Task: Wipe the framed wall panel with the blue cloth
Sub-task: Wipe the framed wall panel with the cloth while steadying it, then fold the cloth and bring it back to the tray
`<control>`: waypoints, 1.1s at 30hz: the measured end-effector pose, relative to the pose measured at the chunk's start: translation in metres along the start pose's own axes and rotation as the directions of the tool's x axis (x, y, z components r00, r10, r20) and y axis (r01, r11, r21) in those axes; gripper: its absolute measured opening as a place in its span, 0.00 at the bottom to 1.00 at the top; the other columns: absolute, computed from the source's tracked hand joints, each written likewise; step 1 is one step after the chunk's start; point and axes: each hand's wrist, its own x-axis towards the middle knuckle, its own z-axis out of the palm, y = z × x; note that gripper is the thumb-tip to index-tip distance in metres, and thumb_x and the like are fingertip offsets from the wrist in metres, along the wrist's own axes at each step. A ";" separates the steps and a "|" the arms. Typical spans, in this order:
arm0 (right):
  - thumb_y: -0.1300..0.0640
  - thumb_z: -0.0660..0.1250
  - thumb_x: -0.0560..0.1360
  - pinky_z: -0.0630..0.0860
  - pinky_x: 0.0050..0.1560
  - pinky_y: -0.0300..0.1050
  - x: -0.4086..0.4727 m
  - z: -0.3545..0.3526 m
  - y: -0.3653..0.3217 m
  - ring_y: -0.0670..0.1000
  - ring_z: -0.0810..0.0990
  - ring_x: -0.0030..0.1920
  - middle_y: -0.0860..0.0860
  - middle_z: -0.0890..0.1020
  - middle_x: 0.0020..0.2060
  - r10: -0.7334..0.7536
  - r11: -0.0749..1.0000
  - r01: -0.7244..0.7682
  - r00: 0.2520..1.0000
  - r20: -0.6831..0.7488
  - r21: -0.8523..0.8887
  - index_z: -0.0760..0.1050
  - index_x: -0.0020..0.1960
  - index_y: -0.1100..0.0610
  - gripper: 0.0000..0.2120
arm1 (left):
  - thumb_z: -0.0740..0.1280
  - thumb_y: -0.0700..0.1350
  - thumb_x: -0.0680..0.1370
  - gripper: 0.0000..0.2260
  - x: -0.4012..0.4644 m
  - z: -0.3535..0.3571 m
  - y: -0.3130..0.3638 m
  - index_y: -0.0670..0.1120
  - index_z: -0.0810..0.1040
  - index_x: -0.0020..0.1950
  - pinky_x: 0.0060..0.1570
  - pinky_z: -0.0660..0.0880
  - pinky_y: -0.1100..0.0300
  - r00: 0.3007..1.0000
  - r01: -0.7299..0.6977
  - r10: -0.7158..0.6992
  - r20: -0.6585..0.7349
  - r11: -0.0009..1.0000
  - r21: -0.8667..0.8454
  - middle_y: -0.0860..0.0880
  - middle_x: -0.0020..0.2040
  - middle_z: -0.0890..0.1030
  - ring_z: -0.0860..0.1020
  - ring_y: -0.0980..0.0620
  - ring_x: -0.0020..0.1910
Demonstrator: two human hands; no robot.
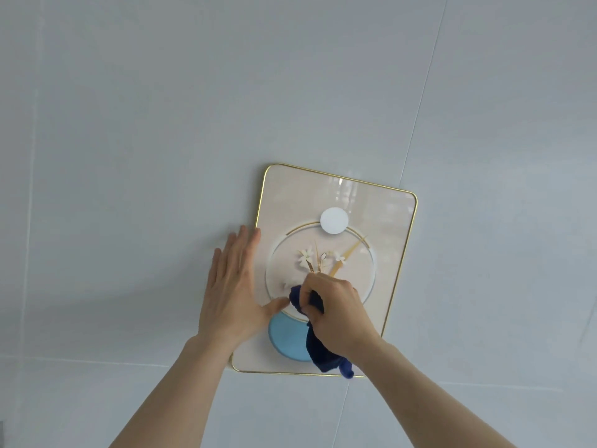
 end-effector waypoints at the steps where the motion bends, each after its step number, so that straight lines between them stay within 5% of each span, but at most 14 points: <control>1: 0.73 0.68 0.69 0.71 0.40 0.40 -0.005 -0.001 -0.001 0.51 0.77 0.39 0.44 0.79 0.36 0.059 0.998 -0.060 0.998 0.017 0.029 0.75 0.38 0.53 0.15 | 0.77 0.63 0.69 0.53 -0.005 -0.004 0.000 0.56 0.45 0.83 0.83 0.45 0.48 0.999 -0.021 0.021 0.026 1.000 0.003 0.53 0.85 0.48 0.44 0.51 0.84; 5: 0.69 0.74 0.69 0.74 0.39 0.35 -0.018 -0.010 -0.005 0.44 0.78 0.36 0.44 0.79 0.34 0.268 0.941 -0.278 0.961 0.073 0.194 0.70 0.33 0.46 0.21 | 0.76 0.58 0.72 0.38 -0.025 -0.019 0.009 0.59 0.63 0.78 0.81 0.50 0.54 0.984 -0.115 0.122 0.128 0.992 -0.059 0.58 0.81 0.63 0.57 0.54 0.82; 10: 0.70 0.77 0.68 0.83 0.44 0.56 -0.032 -0.025 -0.011 0.56 0.81 0.37 0.54 0.80 0.34 0.342 0.802 -0.387 0.922 0.182 0.454 0.71 0.33 0.50 0.20 | 0.75 0.53 0.74 0.21 -0.038 -0.031 0.033 0.65 0.75 0.65 0.64 0.77 0.51 0.914 -0.004 0.110 0.391 0.965 -0.261 0.66 0.61 0.82 0.79 0.60 0.63; 12: 0.71 0.77 0.69 0.78 0.41 0.51 -0.037 -0.028 -0.011 0.54 0.77 0.36 0.54 0.79 0.33 0.356 0.753 -0.412 0.911 0.208 0.513 0.71 0.35 0.54 0.18 | 0.74 0.50 0.75 0.16 -0.041 -0.032 0.037 0.63 0.78 0.60 0.60 0.79 0.50 0.911 0.030 0.105 0.400 0.948 -0.318 0.64 0.54 0.85 0.81 0.61 0.57; 16: 0.68 0.78 0.67 0.77 0.47 0.56 -0.052 -0.033 -0.006 0.57 0.79 0.42 0.72 0.81 0.46 0.357 0.698 -0.428 0.903 0.239 0.575 0.72 0.37 0.55 0.16 | 0.74 0.45 0.76 0.07 -0.045 -0.028 0.045 0.58 0.83 0.49 0.56 0.79 0.50 0.919 0.074 0.072 0.388 0.934 -0.348 0.60 0.44 0.86 0.83 0.59 0.48; 21: 0.63 0.81 0.68 0.77 0.43 0.47 -0.072 -0.041 0.015 0.53 0.78 0.39 0.52 0.81 0.39 0.358 0.855 -0.413 0.908 0.218 0.314 0.73 0.44 0.54 0.17 | 0.72 0.50 0.78 0.03 -0.055 -0.015 0.063 0.59 0.83 0.50 0.50 0.79 0.54 0.907 0.043 0.032 0.421 0.985 -0.167 0.62 0.42 0.83 0.81 0.57 0.46; 26: 0.56 0.79 0.71 0.77 0.45 0.44 -0.097 -0.056 0.049 0.47 0.81 0.41 0.45 0.84 0.40 0.324 0.931 -0.364 0.867 0.378 0.038 0.79 0.48 0.47 0.11 | 0.69 0.52 0.79 0.03 -0.067 0.013 0.087 0.60 0.82 0.52 0.41 0.69 0.62 0.873 -0.020 0.034 0.486 0.999 -0.034 0.62 0.47 0.84 0.76 0.60 0.40; 30: 0.57 0.75 0.73 0.81 0.51 0.53 -0.117 -0.067 0.080 0.54 0.80 0.48 0.49 0.85 0.47 0.350 0.936 -0.291 0.832 0.430 -0.198 0.83 0.51 0.49 0.08 | 0.68 0.53 0.80 0.04 -0.085 0.049 0.115 0.58 0.81 0.54 0.42 0.69 0.57 0.835 -0.064 0.042 0.549 0.998 0.020 0.59 0.49 0.85 0.76 0.54 0.42; 33: 0.56 0.74 0.75 0.76 0.46 0.50 -0.135 -0.077 0.107 0.57 0.79 0.51 0.50 0.82 0.49 0.391 0.913 -0.283 0.815 0.428 -0.295 0.82 0.54 0.49 0.09 | 0.68 0.52 0.80 0.04 -0.097 0.079 0.135 0.58 0.81 0.54 0.42 0.68 0.57 0.820 -0.069 0.040 0.570 0.997 0.030 0.59 0.49 0.85 0.76 0.53 0.43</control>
